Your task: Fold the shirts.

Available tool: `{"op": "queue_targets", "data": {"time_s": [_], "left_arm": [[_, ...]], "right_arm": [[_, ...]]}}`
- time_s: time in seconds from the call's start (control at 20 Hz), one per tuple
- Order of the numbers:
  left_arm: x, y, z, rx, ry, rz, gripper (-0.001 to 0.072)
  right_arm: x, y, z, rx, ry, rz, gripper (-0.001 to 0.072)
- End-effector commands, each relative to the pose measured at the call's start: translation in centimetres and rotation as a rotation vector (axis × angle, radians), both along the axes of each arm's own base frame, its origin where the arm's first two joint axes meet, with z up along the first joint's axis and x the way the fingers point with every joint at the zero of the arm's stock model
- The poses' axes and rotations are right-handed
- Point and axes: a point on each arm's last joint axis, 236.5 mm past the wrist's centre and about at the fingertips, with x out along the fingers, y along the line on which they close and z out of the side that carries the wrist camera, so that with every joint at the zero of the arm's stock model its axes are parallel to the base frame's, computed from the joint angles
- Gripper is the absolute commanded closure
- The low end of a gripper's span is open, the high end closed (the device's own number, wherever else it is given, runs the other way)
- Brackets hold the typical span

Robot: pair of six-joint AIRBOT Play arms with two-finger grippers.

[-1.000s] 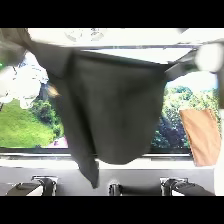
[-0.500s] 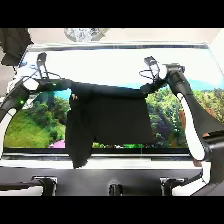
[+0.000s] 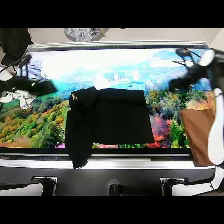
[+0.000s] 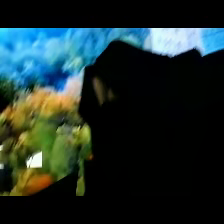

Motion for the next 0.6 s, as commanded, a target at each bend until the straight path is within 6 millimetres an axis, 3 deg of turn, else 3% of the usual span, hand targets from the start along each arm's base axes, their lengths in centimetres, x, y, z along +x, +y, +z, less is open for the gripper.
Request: {"op": "queue_targets", "data": {"time_s": [0.0,0.1,0.2,0.25,0.3,0.4,0.55], "left_arm": [[-10.3,3.9,-4.5,-0.014,0.359,0.077,0.0196],[-14.7,3.0,-8.1,-0.042,0.437,0.099,0.0197],[-18.0,0.7,-10.9,-0.083,0.46,0.048,0.0196],[-19.1,-0.3,-11.9,-0.105,0.463,0.037,0.0196],[-19.9,-1.3,-12.9,-0.128,0.472,0.044,0.0196],[-20.7,-2.6,-14.2,-0.155,0.485,0.043,0.0196],[-20.0,-4.1,-15.0,-0.166,0.446,0.043,0.0196]], "right_arm": [[-8.1,-3.0,-1.6,0.12,0.283,-0.023,0.0226],[-11.0,-2.0,-4.2,0.186,0.409,-0.014,0.0226],[-12.8,0.7,-7.0,0.266,0.481,0.027,0.02],[-13.6,2.3,-8.3,0.308,0.507,0.059,0.0099],[-14.5,3.7,-9.5,0.339,0.533,0.094,0.0064],[-15.8,5.5,-11.6,0.344,0.567,0.139,0.0064],[-16.0,6.7,-13.4,0.33,0.559,0.156,0.0064]]}}
